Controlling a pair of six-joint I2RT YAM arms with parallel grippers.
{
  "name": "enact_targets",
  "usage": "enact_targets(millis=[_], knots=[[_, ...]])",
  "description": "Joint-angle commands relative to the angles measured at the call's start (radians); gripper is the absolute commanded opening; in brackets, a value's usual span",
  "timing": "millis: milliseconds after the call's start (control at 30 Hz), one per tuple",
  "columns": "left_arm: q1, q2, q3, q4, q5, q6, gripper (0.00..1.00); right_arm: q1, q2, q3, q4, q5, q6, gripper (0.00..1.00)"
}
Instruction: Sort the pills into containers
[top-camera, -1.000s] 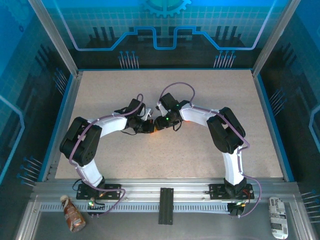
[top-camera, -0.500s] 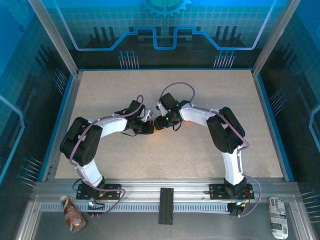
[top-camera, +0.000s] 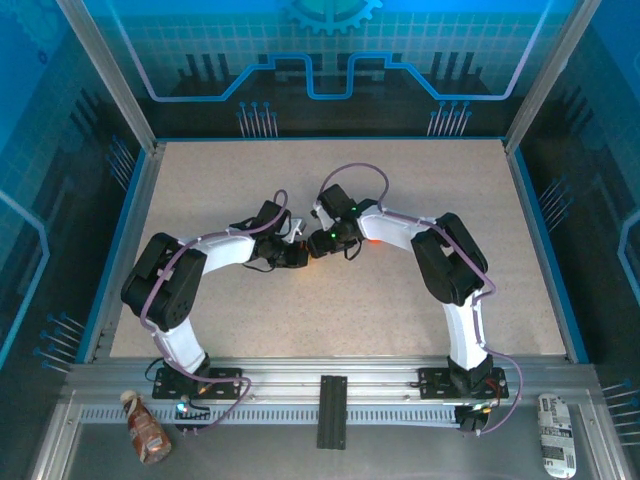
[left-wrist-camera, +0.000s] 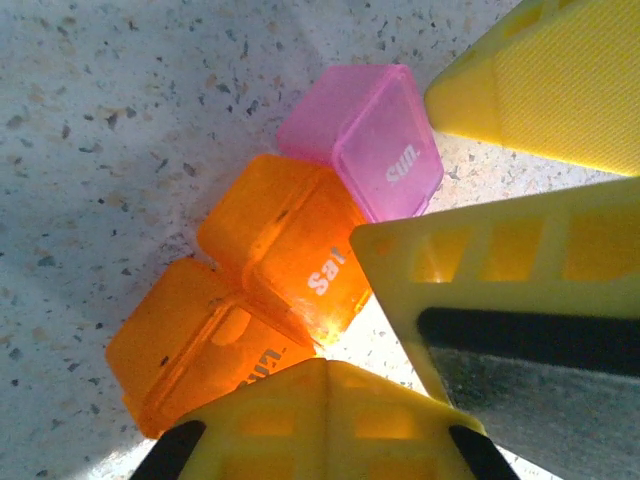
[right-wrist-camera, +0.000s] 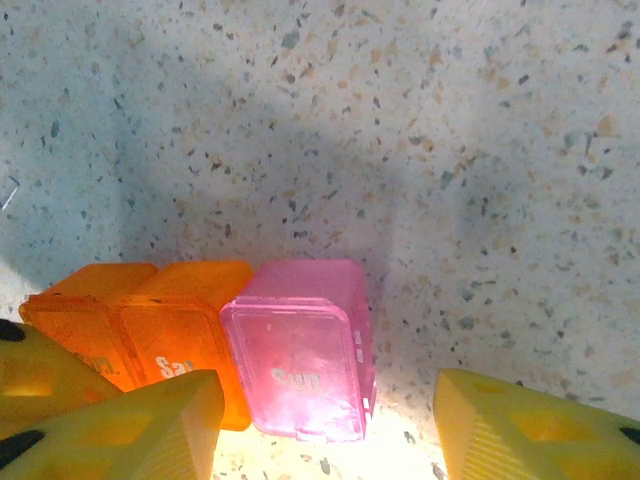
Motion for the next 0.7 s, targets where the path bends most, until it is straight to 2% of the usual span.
enact_targets(millis=[0, 133, 367, 667], knots=[[0.005, -0.007, 0.044, -0.061, -0.025, 0.018, 0.03, -0.015, 0.074, 0.016, -0.089, 0.042, 0.007, 0.59], [0.026, -0.018, 0.068, -0.066, -0.016, 0.016, 0.05, -0.022, 0.085, 0.044, -0.105, 0.036, 0.003, 0.59], [0.063, -0.070, 0.092, -0.067, 0.003, 0.006, 0.18, -0.026, 0.088, 0.075, -0.120, 0.020, 0.001, 0.59], [0.082, -0.174, 0.121, -0.060, -0.011, 0.011, 0.28, -0.040, 0.068, 0.174, -0.163, -0.029, -0.009, 0.60]])
